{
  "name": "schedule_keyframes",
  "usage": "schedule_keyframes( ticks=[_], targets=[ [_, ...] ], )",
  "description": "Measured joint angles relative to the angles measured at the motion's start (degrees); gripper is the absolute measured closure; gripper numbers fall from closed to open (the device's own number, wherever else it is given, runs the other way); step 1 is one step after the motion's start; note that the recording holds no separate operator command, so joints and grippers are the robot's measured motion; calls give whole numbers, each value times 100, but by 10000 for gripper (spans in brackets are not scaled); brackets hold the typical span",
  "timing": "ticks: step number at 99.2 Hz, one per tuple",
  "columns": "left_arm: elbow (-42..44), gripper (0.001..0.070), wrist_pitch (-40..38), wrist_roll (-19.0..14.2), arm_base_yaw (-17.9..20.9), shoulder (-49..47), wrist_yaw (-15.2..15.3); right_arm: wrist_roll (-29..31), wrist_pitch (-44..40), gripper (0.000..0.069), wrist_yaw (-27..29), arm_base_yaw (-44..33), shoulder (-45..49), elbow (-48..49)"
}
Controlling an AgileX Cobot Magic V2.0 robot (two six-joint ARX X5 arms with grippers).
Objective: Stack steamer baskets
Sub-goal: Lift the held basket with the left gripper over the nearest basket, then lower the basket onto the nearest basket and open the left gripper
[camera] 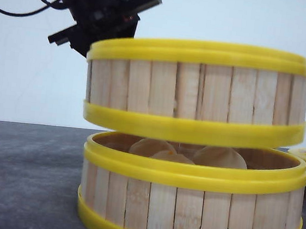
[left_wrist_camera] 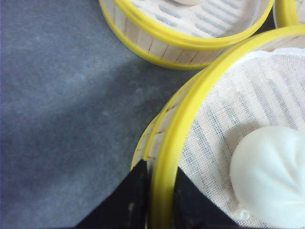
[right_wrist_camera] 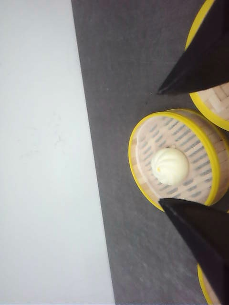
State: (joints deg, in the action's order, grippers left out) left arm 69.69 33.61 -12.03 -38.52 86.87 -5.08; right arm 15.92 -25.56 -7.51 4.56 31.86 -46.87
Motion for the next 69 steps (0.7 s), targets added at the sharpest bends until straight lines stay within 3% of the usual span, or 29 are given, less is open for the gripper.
schedule_keyframes(
  ticks=[69],
  targets=[
    [0,682,24,-33,-17,363,-22,-2,-35,268,0,0,-2,0]
  ],
)
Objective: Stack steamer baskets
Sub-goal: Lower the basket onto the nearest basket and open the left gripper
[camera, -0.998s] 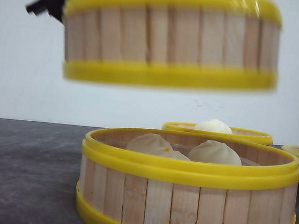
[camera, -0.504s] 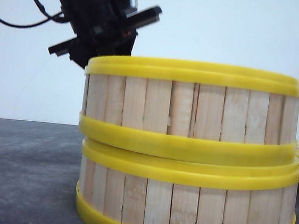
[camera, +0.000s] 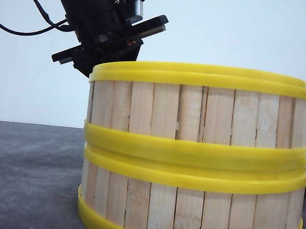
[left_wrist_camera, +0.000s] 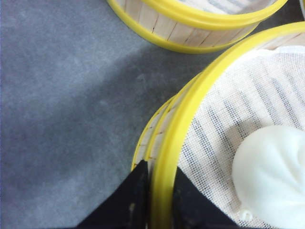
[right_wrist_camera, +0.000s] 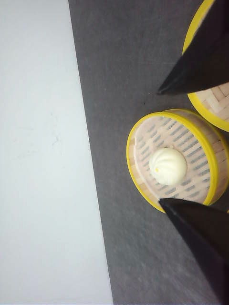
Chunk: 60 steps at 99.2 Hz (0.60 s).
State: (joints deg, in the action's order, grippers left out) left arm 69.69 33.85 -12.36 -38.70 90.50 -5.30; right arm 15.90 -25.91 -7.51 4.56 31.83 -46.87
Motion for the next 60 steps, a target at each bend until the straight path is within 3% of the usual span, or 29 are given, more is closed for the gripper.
schedule_keyframes(
  ticks=[60],
  targets=[
    [0,682,66,-72,-35,4,131,0,-160,268,0,0,0,0]
  ],
)
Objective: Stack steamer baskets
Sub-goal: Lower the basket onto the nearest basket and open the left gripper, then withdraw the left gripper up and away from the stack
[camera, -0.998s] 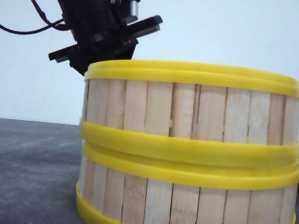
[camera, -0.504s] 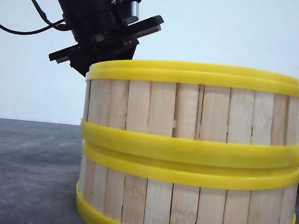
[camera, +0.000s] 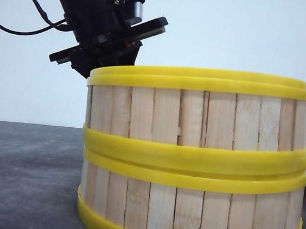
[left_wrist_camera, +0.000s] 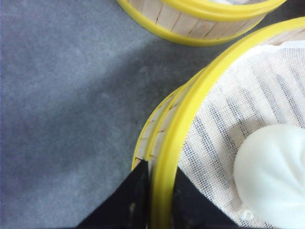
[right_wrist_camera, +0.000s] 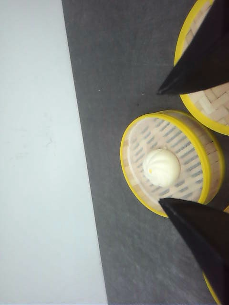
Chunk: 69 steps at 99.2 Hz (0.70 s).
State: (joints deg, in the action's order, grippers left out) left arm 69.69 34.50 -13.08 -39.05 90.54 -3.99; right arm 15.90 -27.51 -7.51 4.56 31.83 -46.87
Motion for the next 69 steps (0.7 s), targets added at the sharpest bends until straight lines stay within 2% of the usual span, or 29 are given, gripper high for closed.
schedule_keyframes(
  ticks=[13,19,31,39,50,69],
  targets=[
    [0,679,-11,-50,-24,87,-7,0,-15,268,0,0,0,0],
    [0,657,-48,-74,-50,94,-7,2,-17,268,0,0,0,0],
    [0,508,-44,-138,-92,116,-20,2,-15,268,2,26,0,0],
    [0,457,-44,-144,-96,125,-20,2,-15,268,0,44,0,0],
    [2,439,-46,-153,-96,125,37,2,-15,268,0,57,2,0],
    [0,436,-306,-149,-72,-326,544,2,-15,268,0,59,2,0]
  ],
)
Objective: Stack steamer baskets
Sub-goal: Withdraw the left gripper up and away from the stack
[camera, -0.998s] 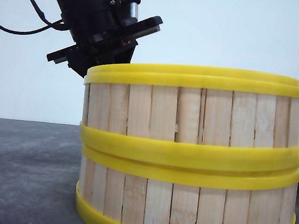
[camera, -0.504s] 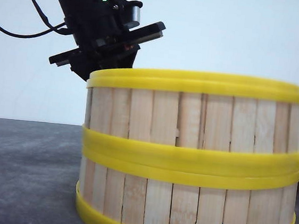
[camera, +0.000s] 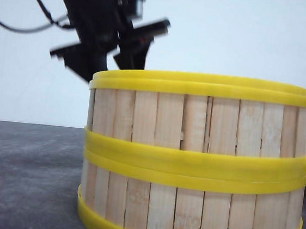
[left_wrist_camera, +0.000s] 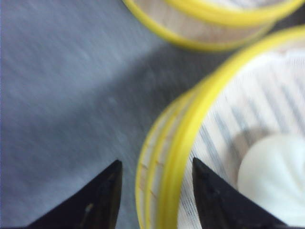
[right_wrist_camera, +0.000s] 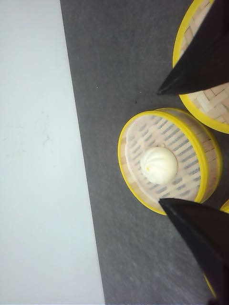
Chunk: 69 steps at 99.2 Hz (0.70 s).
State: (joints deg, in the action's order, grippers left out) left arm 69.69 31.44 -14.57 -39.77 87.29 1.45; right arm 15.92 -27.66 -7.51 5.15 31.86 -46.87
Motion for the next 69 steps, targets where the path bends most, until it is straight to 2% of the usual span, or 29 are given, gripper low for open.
schedule_keyframes(
  ticks=[15,32,46,58,69],
  targets=[
    [4,436,-452,22,101,-1019,22,50,33,268,0,0,184,0],
    [13,436,-439,44,251,-1982,39,87,175,268,-4,0,859,-7],
    [-26,436,-258,144,319,-2651,310,98,175,268,-131,0,1720,-280],
    [-494,436,-398,173,393,-3292,463,101,219,270,-153,0,2500,-765],
    [-1204,436,-424,173,450,-3888,485,101,267,270,-151,0,3279,-1147]
  ],
)
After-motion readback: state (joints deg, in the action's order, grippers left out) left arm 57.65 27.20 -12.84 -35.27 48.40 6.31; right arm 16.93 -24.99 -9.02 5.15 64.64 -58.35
